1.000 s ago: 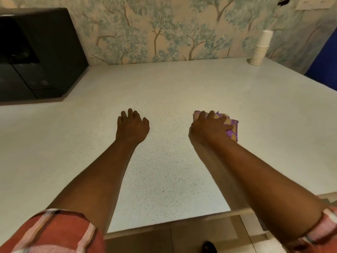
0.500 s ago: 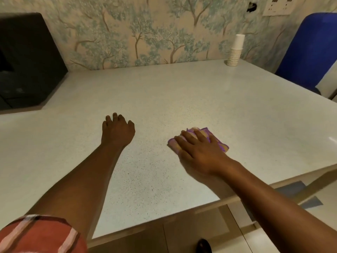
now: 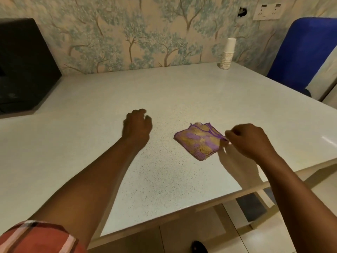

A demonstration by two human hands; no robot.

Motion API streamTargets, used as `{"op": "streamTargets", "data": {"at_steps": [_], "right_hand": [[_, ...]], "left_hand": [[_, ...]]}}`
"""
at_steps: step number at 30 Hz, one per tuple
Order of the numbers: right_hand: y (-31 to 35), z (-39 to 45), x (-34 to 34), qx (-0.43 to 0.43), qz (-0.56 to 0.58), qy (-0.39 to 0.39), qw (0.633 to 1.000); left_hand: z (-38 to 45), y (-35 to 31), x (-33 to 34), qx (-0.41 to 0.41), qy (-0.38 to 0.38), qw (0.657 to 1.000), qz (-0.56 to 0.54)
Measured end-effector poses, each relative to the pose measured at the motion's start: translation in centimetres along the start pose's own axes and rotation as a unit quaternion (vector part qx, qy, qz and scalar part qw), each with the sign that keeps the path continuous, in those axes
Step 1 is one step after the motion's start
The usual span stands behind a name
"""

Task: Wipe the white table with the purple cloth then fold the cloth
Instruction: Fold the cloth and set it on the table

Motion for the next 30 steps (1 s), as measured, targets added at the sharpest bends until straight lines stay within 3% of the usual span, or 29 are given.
{"op": "streamTargets", "data": {"at_steps": [3, 6, 10, 16, 21, 30], "right_hand": [[-1.5, -1.1, 1.7, 0.029, -0.032, 0.089, 0.995], [-1.6, -1.4, 2.3, 0.039, 0.008, 0.106, 0.994], [-0.5, -0.8, 3.0, 0.033, 0.034, 0.118, 0.992], [0.5, 0.5, 2.7, 0.013, 0.104, 0.095, 0.990], [1.3, 2.5, 2.3, 0.001, 0.175, 0.096, 0.980], [1.7, 10.0, -2.6, -0.040, 0.263, 0.047, 0.963]], "left_hand": [[0.1, -5.7, 2.9, 0.080, 0.061, 0.994, -0.041], [0.2, -10.1, 6.4, 0.120, 0.161, 0.980, 0.004], [0.5, -12.0, 9.7, 0.085, 0.255, 0.962, 0.055], [0.9, -11.2, 11.3, -0.034, 0.358, 0.933, 0.011], [2.0, -10.9, 11.3, -0.058, 0.359, 0.931, -0.012], [6.5, -13.2, 10.2, -0.101, 0.284, 0.920, -0.251]]}}
Point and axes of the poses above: each hand's wrist, its own z-axis towards the middle knuckle, its own x-axis out of the palm, y = z × x, the point moved 10 cm from there along z, towards the middle knuckle, and after that the axes turned 8 degrees about x, right-handed, at the moved point
